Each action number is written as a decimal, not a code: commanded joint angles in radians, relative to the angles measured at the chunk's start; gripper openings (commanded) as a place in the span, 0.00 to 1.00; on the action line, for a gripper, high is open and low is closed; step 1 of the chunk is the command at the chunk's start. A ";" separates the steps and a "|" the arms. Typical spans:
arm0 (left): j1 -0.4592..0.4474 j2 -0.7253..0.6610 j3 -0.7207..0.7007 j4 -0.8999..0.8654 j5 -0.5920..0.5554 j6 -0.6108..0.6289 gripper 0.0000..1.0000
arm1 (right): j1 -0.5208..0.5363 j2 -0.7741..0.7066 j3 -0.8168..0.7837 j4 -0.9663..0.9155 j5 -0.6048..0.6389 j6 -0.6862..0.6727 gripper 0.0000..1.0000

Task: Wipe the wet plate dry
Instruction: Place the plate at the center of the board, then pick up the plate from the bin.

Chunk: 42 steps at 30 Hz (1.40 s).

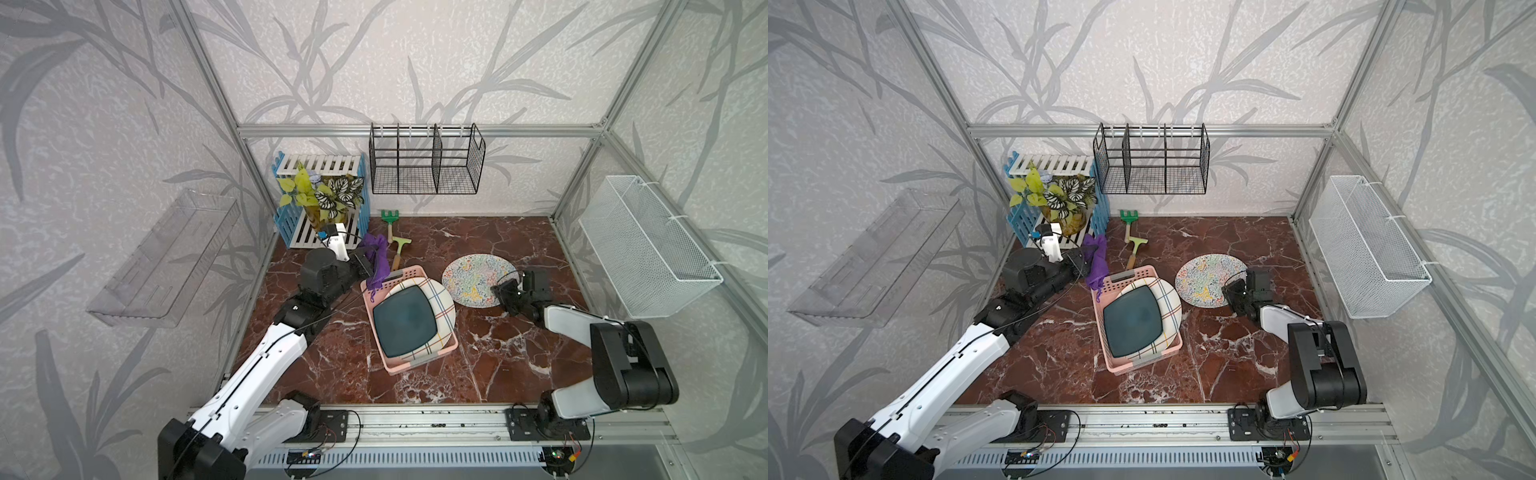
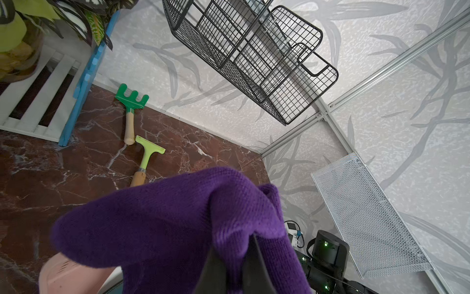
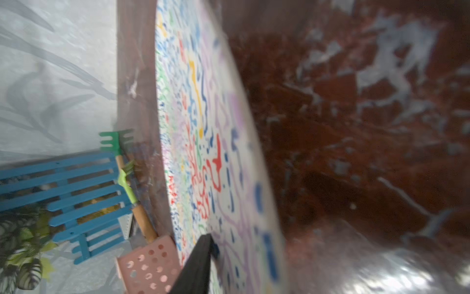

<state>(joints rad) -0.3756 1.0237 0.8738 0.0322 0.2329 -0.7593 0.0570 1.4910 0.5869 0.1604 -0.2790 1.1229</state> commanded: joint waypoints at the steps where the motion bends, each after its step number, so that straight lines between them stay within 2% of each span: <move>1: 0.010 -0.021 -0.015 -0.005 -0.016 0.033 0.00 | 0.001 -0.029 -0.020 -0.181 0.027 -0.076 0.44; 3: 0.013 -0.025 -0.020 -0.020 -0.029 0.047 0.00 | -0.003 -0.055 -0.015 -0.231 0.037 -0.114 0.54; 5: 0.015 -0.033 -0.021 -0.053 -0.058 0.062 0.00 | -0.012 -0.090 0.010 -0.315 0.065 -0.160 0.73; 7: 0.017 -0.047 -0.024 -0.098 -0.099 0.090 0.00 | -0.031 -0.148 0.045 -0.452 0.123 -0.193 0.87; 9: 0.020 -0.067 -0.025 -0.180 -0.155 0.140 0.00 | -0.087 -0.252 0.059 -0.544 0.120 -0.203 0.93; 10: 0.021 -0.077 -0.027 -0.213 -0.185 0.158 0.00 | -0.113 -0.308 0.061 -0.559 0.098 -0.204 0.92; 11: 0.021 -0.085 -0.030 -0.250 -0.219 0.174 0.00 | -0.127 -0.368 0.064 -0.565 0.058 -0.215 0.86; 13: 0.025 -0.089 -0.041 -0.314 -0.272 0.189 0.00 | -0.106 -0.471 0.076 -0.508 -0.043 -0.256 0.67; 15: 0.025 -0.080 -0.054 -0.365 -0.300 0.197 0.00 | -0.007 -0.512 0.127 -0.479 -0.097 -0.261 0.31; 16: 0.026 -0.074 -0.061 -0.385 -0.316 0.195 0.00 | 0.081 -0.504 0.185 -0.505 -0.094 -0.276 0.21; 17: 0.026 -0.066 -0.073 -0.399 -0.329 0.187 0.00 | 0.171 -0.483 0.241 -0.534 -0.076 -0.295 0.20; 20: 0.026 -0.038 -0.117 -0.395 -0.345 0.159 0.00 | 0.401 -0.369 0.369 -0.606 -0.008 -0.346 0.31; 23: 0.026 -0.010 -0.166 -0.353 -0.290 0.142 0.00 | 0.505 -0.237 0.447 -0.618 0.019 -0.383 0.37; 28: 0.027 0.036 -0.246 -0.243 -0.180 0.107 0.00 | 0.534 -0.043 0.543 -0.638 -0.014 -0.432 0.40; 32: 0.027 0.086 -0.265 -0.199 -0.132 0.127 0.00 | 0.559 0.096 0.600 -0.688 -0.046 -0.481 0.43; 37: 0.026 0.129 -0.292 -0.134 -0.086 0.115 0.00 | 0.594 0.205 0.622 -0.714 -0.048 -0.513 0.46; 40: 0.026 0.142 -0.318 -0.085 -0.045 0.095 0.00 | 0.617 0.286 0.617 -0.684 -0.115 -0.494 0.46; 42: 0.026 0.145 -0.330 -0.066 -0.030 0.083 0.00 | 0.623 0.309 0.582 -0.599 -0.201 -0.452 0.46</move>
<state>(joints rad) -0.3473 1.1538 0.5705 -0.0956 0.1371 -0.6552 0.6701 1.7481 1.2026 -0.4717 -0.3851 0.6445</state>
